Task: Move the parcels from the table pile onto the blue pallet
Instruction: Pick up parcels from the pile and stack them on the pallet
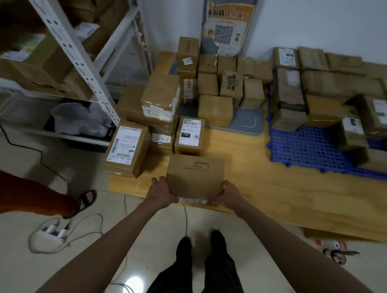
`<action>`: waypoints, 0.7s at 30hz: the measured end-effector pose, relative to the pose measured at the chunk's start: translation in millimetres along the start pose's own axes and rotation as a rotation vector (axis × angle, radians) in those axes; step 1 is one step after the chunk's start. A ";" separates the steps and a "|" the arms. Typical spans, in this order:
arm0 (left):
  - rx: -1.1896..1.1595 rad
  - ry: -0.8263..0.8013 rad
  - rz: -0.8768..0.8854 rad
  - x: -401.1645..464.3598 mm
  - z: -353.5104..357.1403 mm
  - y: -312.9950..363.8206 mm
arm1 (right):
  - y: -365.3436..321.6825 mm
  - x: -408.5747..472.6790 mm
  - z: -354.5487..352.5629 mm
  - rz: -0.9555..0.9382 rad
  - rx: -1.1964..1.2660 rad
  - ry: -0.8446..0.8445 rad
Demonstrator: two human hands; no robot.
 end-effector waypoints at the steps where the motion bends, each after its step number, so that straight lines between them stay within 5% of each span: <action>1: -0.011 0.009 0.012 1.1 1.2 3.7 | 5.5 -2.7 -2.2 0.006 0.022 0.005; 21: 0.117 -0.138 0.383 -6.9 63.6 190.5 | 135.8 -78.3 -119.8 0.116 0.286 0.309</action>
Point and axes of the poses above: each hand's wrist, its own x-axis towards the middle knuckle, its own z-axis out of the palm, y = z × x, the point moved 10 cm from there along x, towards the middle knuckle, and after that the axes turned 3 degrees about z, right-handed, at the moved point
